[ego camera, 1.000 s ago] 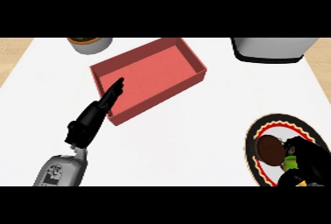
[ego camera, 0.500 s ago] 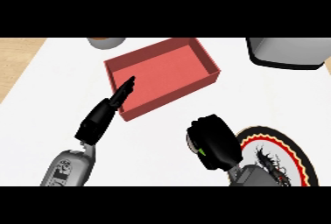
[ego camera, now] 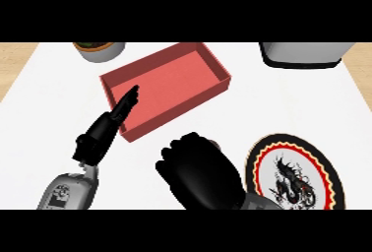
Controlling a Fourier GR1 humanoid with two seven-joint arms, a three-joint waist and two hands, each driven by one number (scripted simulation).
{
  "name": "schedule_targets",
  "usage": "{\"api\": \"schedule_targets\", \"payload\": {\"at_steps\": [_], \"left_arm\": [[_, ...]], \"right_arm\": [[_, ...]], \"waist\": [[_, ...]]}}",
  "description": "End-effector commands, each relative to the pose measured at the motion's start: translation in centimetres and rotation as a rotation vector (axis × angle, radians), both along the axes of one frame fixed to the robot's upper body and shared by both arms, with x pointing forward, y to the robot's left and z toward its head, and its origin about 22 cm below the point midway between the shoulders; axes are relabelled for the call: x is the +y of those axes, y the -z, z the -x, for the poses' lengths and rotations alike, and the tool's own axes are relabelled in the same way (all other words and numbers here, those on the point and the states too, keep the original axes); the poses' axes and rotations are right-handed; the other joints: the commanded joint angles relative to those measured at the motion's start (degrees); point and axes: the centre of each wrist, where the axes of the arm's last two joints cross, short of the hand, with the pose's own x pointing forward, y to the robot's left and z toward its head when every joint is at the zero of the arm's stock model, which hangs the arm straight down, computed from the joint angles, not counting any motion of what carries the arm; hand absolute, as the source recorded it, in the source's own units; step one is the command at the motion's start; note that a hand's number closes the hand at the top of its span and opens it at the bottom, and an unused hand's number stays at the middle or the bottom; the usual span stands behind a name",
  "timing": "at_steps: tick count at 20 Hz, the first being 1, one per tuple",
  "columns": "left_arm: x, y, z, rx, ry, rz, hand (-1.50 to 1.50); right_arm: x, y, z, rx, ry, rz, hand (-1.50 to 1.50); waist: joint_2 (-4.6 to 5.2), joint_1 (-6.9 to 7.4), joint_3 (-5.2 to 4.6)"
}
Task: Pick the lemon from the plate and place it in the cardboard box
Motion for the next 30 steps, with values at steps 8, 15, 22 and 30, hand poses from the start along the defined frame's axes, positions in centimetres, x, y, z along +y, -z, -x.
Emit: {"api": "schedule_targets", "payload": {"at_steps": [8, 15, 22, 30], "left_arm": [[1.9, 0.3, -0.3, 0.019, -0.02, 0.009, 0.0], [0.9, -1.0, 0.8, 0.008, 0.005, 0.002, 0.0], [-1.2, -0.1, 0.8, -0.004, 0.003, 0.01, 0.0], [0.9, 0.4, 0.5, -0.002, -0.01, 0.009, 0.0]], "right_arm": [[-2.5, -8.1, 1.3, 0.011, 0.046, -0.282, 1.5], [1.1, -10.0, -1.4, -0.003, 0.181, -0.289, 1.5], [2.4, -9.3, -6.8, 0.02, 0.181, -0.3, 1.5], [3.7, -12.6, -11.8, 0.039, 0.237, -0.347, 1.5]], "waist": [[0.13, -0.53, 0.02], [0.07, 0.03, 0.02], [0.23, 0.13, 0.03], [0.25, 0.32, 0.01]]}}
